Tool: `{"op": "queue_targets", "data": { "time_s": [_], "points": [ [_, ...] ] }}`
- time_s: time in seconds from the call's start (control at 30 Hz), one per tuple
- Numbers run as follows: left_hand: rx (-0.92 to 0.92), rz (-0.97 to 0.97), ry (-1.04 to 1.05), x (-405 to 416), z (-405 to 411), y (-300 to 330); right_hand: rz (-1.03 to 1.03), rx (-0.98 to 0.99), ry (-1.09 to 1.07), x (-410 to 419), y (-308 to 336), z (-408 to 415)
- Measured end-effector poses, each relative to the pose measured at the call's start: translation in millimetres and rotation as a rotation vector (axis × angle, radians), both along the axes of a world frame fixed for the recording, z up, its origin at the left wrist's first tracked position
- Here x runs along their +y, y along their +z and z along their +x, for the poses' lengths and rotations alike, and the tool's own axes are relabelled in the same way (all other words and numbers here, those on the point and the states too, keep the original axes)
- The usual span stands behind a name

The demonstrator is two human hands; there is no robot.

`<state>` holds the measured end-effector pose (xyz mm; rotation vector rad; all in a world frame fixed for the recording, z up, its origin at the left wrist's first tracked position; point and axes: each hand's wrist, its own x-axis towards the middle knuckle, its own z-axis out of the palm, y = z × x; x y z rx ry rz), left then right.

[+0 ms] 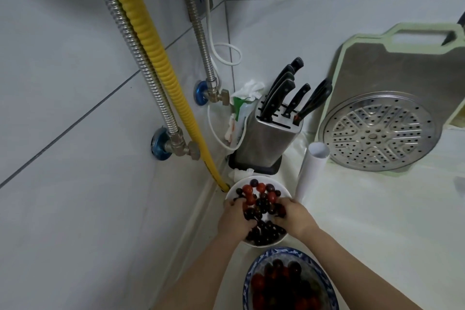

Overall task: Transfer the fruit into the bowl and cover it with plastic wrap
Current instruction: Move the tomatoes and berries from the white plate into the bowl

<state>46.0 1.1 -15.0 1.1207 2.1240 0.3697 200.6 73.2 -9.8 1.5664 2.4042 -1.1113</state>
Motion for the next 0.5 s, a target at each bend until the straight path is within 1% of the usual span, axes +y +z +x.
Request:
{"op": "queue_targets", "data": {
  "time_s": [0.17,0.27,0.33,0.5],
  "points": [
    [-0.037,-0.013,-0.114,5,2,-5,-0.033,-0.103,0.133,1,-5,-4],
    [-0.062,-0.011,-0.148,7,3,-7,-0.022,-0.144,0.181,3,-6,-6],
    [-0.093,0.004,-0.147,9,3,-8,-0.027,-0.146,0.158,3,-6,-9],
    [-0.204,0.032,-0.079,13,6,-6,-0.031,-0.077,0.062,-1,-9,-23]
  ]
}}
